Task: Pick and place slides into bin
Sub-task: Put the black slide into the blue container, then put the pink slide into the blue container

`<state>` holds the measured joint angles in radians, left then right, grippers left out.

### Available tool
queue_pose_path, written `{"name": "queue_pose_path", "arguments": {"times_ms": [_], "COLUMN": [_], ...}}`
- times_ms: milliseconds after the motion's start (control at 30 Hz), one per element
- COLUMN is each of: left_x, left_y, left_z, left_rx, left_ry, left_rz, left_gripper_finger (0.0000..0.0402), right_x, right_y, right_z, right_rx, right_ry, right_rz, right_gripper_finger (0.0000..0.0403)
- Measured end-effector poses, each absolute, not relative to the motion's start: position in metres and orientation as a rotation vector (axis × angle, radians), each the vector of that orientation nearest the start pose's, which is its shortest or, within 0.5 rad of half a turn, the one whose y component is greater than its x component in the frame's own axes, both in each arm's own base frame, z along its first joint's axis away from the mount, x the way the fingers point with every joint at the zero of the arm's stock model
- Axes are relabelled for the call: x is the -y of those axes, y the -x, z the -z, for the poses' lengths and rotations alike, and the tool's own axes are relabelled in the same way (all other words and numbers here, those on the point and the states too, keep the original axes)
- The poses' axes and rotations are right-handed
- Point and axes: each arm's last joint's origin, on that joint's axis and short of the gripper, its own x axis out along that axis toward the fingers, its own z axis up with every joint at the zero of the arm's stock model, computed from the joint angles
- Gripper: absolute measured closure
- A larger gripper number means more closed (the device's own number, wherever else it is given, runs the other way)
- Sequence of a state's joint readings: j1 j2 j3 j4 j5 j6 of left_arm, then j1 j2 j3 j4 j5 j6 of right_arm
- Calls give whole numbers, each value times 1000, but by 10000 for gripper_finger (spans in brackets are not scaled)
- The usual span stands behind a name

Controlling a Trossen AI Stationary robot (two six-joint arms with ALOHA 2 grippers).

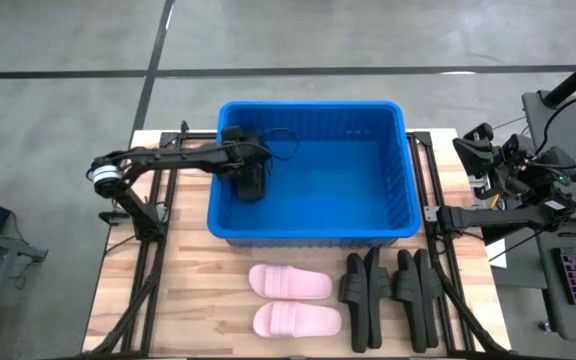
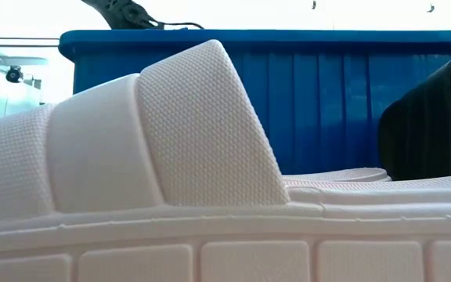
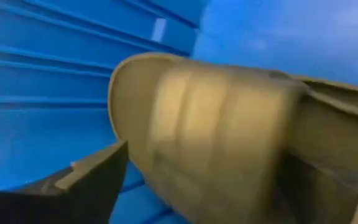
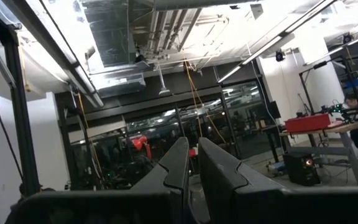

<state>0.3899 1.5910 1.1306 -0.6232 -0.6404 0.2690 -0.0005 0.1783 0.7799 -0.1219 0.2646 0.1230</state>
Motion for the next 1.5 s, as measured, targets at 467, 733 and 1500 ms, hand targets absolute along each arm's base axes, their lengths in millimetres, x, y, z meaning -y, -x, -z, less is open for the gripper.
{"name": "queue_pose_path", "arguments": {"times_ms": [467, 733, 1500], "left_x": [-108, -69, 136], "left_y": [-289, -303, -335], "left_z": [-322, -409, -367], "left_rx": [-1166, -797, -911], "left_ry": [18, 703, 1327], "left_rz": [-444, 13, -369], "left_gripper_finger": [8, 8, 8], "right_x": [8, 8, 8], "right_y": [-13, -13, -13], "right_z": [-383, -383, -383], "right_rx": [491, 492, 468], "right_ry": [-181, -182, -8], "right_rz": [231, 230, 272], "right_gripper_finger": [374, 374, 374]}}
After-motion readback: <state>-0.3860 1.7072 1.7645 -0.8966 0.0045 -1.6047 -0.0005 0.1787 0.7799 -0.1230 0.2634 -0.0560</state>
